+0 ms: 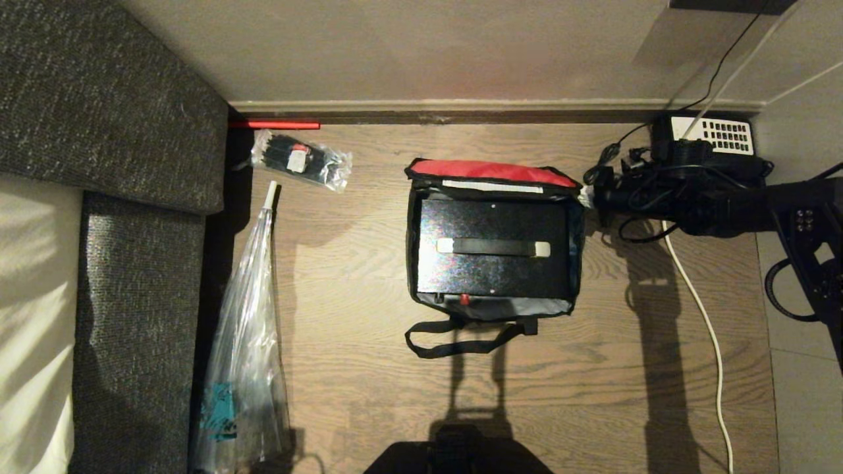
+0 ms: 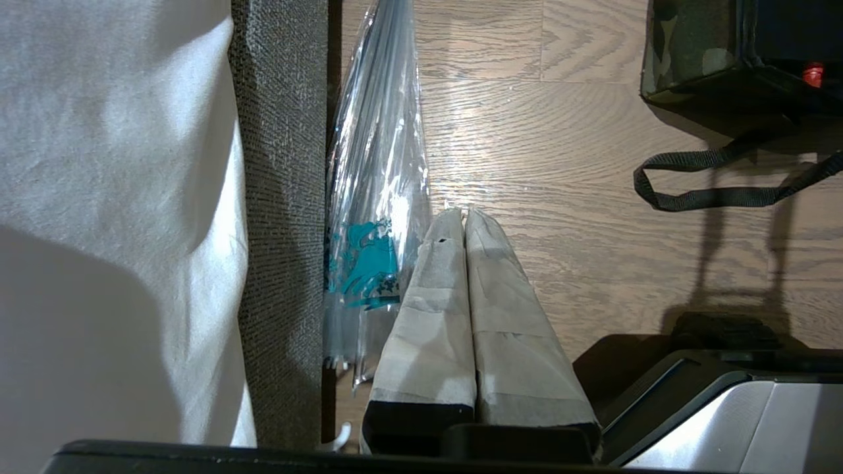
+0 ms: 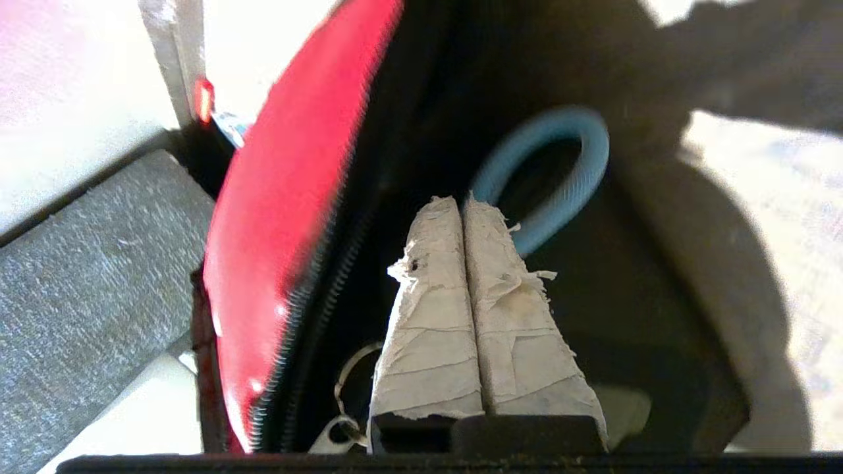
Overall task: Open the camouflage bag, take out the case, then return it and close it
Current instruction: Close the top of the storage box
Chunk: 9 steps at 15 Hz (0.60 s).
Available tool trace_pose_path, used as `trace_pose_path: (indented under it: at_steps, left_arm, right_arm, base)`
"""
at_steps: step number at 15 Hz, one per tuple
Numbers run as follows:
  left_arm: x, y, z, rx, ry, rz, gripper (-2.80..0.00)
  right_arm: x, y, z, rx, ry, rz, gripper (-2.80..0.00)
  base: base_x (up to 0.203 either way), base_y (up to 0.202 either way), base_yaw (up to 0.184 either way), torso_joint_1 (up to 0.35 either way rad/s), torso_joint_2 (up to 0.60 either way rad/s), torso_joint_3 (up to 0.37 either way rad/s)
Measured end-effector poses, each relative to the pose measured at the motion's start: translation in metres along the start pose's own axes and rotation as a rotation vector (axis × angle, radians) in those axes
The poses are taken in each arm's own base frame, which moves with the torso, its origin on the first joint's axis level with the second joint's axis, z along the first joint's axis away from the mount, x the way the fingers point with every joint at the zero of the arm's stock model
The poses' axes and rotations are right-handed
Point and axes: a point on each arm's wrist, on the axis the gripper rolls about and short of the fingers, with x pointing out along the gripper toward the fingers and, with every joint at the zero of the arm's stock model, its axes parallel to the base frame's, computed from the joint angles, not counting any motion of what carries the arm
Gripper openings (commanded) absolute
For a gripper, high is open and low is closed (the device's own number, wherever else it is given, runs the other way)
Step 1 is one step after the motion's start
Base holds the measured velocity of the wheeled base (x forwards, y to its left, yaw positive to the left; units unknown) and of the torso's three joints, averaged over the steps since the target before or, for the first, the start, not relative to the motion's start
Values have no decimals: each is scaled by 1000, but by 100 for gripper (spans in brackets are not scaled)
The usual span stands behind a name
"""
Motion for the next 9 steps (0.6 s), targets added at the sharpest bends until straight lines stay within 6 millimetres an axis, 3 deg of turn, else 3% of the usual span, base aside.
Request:
trace_pose_path:
  at_steps: [9]
  left_arm:
    - [0, 0, 0, 0, 0, 0, -280]
  right_arm:
    - [7, 12, 6, 74, -77, 125, -280]
  base:
    - [0, 0, 0, 0, 0, 0]
